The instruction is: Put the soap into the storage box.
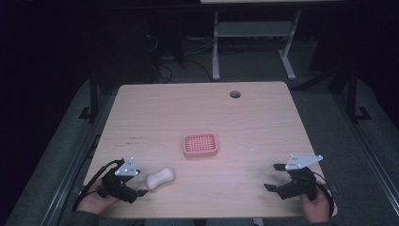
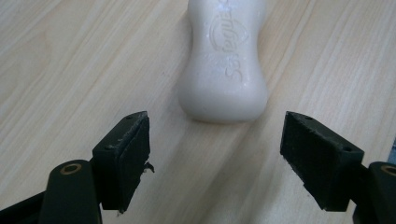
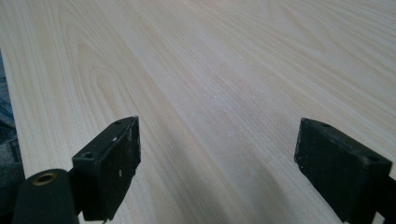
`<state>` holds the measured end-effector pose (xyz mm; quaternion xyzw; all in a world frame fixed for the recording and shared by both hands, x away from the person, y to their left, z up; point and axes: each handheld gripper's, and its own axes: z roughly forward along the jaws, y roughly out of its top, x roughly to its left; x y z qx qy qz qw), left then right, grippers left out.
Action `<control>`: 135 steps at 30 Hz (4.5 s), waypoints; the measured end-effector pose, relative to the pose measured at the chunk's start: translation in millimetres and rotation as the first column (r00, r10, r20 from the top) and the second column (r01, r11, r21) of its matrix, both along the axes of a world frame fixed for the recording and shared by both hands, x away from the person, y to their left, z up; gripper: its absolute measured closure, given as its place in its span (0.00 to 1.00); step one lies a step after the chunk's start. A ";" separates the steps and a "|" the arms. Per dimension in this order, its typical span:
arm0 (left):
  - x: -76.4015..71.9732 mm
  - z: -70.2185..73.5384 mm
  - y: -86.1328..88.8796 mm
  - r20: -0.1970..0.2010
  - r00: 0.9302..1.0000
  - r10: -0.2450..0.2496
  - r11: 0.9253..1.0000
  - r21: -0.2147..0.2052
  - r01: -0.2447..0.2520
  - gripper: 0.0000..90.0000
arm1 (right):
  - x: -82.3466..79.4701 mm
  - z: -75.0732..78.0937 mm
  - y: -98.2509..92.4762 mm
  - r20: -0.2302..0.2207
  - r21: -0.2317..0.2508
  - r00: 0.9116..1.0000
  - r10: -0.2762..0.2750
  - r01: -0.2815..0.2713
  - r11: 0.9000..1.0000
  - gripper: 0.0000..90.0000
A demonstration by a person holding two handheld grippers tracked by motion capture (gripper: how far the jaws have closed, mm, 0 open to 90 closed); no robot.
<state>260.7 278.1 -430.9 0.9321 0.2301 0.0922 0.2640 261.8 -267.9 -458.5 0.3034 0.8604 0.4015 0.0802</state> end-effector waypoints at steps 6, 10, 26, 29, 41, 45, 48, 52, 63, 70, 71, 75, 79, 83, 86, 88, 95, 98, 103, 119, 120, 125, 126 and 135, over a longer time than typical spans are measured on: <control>2.6 0.8 -8.0 0.000 1.000 -0.016 1.000 -0.003 0.016 0.26 | -0.2 0.2 0.0 0.000 0.001 1.000 0.000 0.000 1.000 0.16; 4.5 0.9 -11.1 0.002 1.000 -0.028 1.000 0.001 0.028 0.27 | 0.0 0.2 -0.4 0.002 0.001 1.000 0.000 0.000 1.000 0.16; 12.8 1.7 -21.6 0.002 0.999 -0.034 0.999 -0.005 0.034 0.27 | 0.7 0.1 1.2 0.002 0.000 1.000 0.004 -0.004 1.000 0.16; 14.3 1.2 -23.3 0.003 0.999 -0.042 0.999 0.001 0.042 0.27 | 0.9 0.2 1.6 0.001 0.001 1.000 0.004 -0.004 1.000 0.16; 20.4 -1.7 -31.8 -0.010 0.999 -0.054 0.998 0.015 0.054 0.27 | 0.9 0.3 2.7 0.000 -0.001 1.000 0.007 -0.007 1.000 0.16; 22.9 -3.4 -35.5 -0.014 0.998 -0.059 0.998 0.019 0.059 0.27 | 0.9 0.4 2.7 0.001 -0.001 1.000 0.008 -0.008 1.000 0.16; 24.8 -4.4 -38.2 -0.019 0.998 -0.060 0.998 0.019 0.061 0.27 | 0.9 0.5 2.8 0.002 -0.002 1.000 0.008 -0.008 1.000 0.16; 26.9 -5.3 -41.0 -0.024 0.998 -0.062 0.998 0.021 0.063 0.27 | 0.8 0.5 2.9 0.003 -0.002 1.000 0.007 -0.007 1.000 0.16; 31.0 -8.5 -47.6 -0.035 0.997 -0.069 0.997 0.027 0.070 0.31 | 0.6 0.6 2.8 0.004 -0.002 1.000 0.009 -0.009 1.000 0.16; 33.4 -11.5 -52.0 -0.052 0.996 -0.073 0.997 0.027 0.074 0.34 | 0.4 0.8 2.9 0.003 -0.001 1.000 0.009 -0.009 1.000 0.16; 33.8 -11.7 -52.5 -0.055 0.996 -0.072 0.997 0.029 0.073 0.34 | 0.4 0.8 2.9 0.002 0.000 1.000 0.009 -0.009 1.000 0.16; 35.6 -13.1 -53.7 -0.063 0.995 -0.072 0.997 0.033 0.074 0.38 | 0.5 0.6 2.8 0.003 -0.001 1.000 0.010 -0.010 1.000 0.16; 37.1 -14.0 -54.4 -0.064 0.995 -0.081 0.996 0.039 0.084 0.43 | 0.4 0.7 2.8 0.002 0.000 1.000 0.009 -0.009 1.000 0.16; 37.1 -15.9 -54.7 -0.083 0.993 -0.079 0.996 0.040 0.082 0.48 | 0.3 0.8 2.9 0.003 0.000 1.000 0.010 -0.010 1.000 0.16; 37.5 -15.9 -54.0 -0.085 0.993 -0.081 0.996 0.036 0.085 0.50 | 0.3 0.7 2.8 0.003 0.000 1.000 0.010 -0.010 1.000 0.16; 37.6 -15.8 -53.8 -0.085 0.993 -0.083 0.996 0.037 0.087 0.51 | 0.3 0.9 2.7 0.003 0.000 1.000 0.010 -0.010 1.000 0.16; 37.1 -15.0 -54.0 -0.089 0.993 -0.082 0.995 0.043 0.086 0.54 | 0.1 1.1 2.5 0.006 -0.001 1.000 0.011 -0.011 1.000 0.16; 37.2 -14.5 -54.9 -0.089 0.993 -0.076 0.995 0.051 0.081 0.54 | 0.0 1.3 2.5 0.006 0.000 1.000 0.010 -0.010 1.000 0.16; 37.7 -14.2 -54.6 -0.090 0.993 -0.074 0.996 0.050 0.078 0.54 | -0.1 1.6 2.6 0.009 0.001 1.000 0.013 -0.013 1.000 0.16; 35.9 -5.2 -52.9 -0.080 0.994 -0.071 0.997 0.028 0.074 0.55 | -2.0 2.6 3.7 0.016 0.002 1.000 0.015 -0.015 1.000 0.16; 36.1 -4.1 -52.3 -0.077 0.994 -0.073 0.997 0.032 0.076 0.55 | -2.2 2.7 3.7 0.016 0.002 1.000 0.014 -0.014 1.000 0.16; 36.9 -0.7 -52.3 -0.075 0.995 -0.063 0.998 0.025 0.065 0.55 | -3.2 2.8 3.9 0.015 0.003 1.000 0.013 -0.013 1.000 0.16; 37.5 0.1 -53.2 -0.069 0.995 -0.066 0.997 0.023 0.068 0.55 | -3.5 2.9 4.2 0.014 0.002 1.000 0.013 -0.013 1.000 0.16; 44.3 5.0 -66.0 -0.072 0.993 -0.091 0.995 0.041 0.094 0.55 | -4.5 3.0 3.0 0.017 0.004 1.000 0.009 -0.009 1.000 0.16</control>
